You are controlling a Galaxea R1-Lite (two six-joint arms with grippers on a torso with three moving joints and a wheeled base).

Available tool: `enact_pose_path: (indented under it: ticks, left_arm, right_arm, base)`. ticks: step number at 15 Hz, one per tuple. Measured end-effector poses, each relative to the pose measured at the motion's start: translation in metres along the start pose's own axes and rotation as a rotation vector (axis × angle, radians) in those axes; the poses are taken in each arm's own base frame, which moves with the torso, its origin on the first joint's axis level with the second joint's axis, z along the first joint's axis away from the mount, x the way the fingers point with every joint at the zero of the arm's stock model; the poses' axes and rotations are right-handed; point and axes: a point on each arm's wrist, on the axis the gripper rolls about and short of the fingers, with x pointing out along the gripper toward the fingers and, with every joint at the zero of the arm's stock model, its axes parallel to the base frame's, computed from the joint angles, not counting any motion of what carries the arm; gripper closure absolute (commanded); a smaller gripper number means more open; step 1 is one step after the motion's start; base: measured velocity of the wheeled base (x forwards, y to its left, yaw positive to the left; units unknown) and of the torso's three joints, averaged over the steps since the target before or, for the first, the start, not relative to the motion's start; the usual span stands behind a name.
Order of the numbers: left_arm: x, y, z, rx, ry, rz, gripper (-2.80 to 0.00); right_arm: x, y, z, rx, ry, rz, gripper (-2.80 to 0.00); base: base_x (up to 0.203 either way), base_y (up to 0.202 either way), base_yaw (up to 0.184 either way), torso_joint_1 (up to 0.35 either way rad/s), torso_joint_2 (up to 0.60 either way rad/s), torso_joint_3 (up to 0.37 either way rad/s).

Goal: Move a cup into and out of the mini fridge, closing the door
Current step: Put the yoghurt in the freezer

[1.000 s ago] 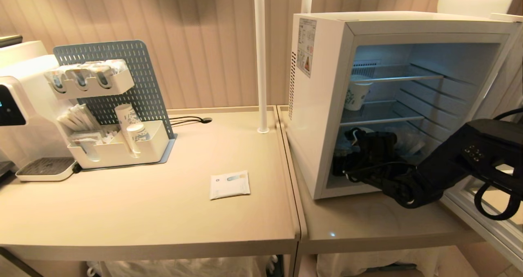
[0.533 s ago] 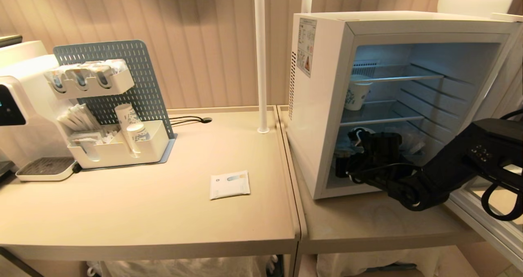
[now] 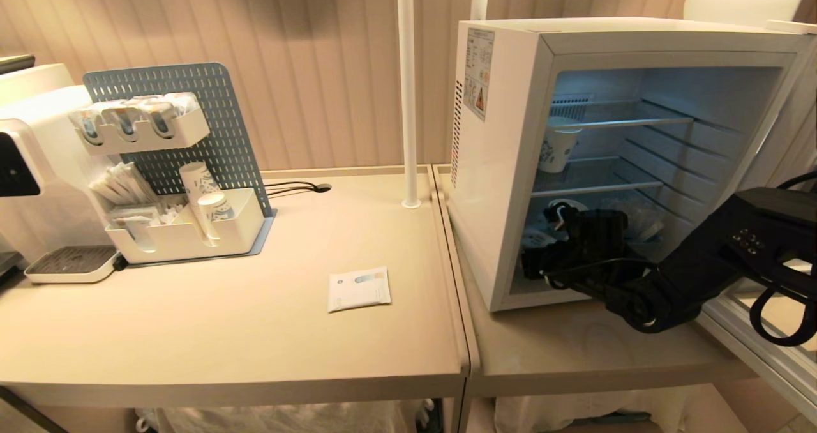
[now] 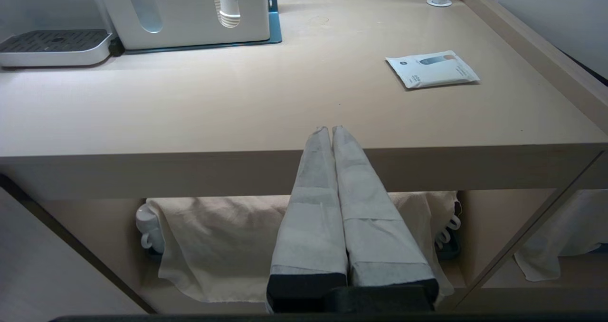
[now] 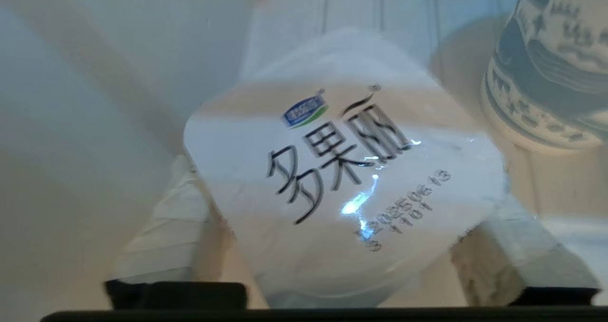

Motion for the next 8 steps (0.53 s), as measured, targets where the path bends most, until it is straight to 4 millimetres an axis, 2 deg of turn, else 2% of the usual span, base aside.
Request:
enact_pose_path:
  ticks: [3,5,8]
  left_arm:
    - [0.0,0.0,0.0,0.0,0.0,0.0,0.0]
    - [0.0,0.0,0.0,0.0,0.0,0.0,0.0]
    - [0.0,0.0,0.0,0.0,0.0,0.0,0.0]
  right_arm:
    - [-0.011,0.002,-0.004,-0.003,0.022,0.002,-2.8]
    - [-0.027,0.003,-0.007,-0.004,0.041,0.004,-2.8]
    - [-0.059,0.006,0.002,-0.008,0.019,0.01,-2.8]
  base:
    - [0.0,0.0,0.0,0.0,0.0,0.0]
    - [0.0,0.0,0.0,0.0,0.0,0.0]
    - [0.0,0.0,0.0,0.0,0.0,0.0]
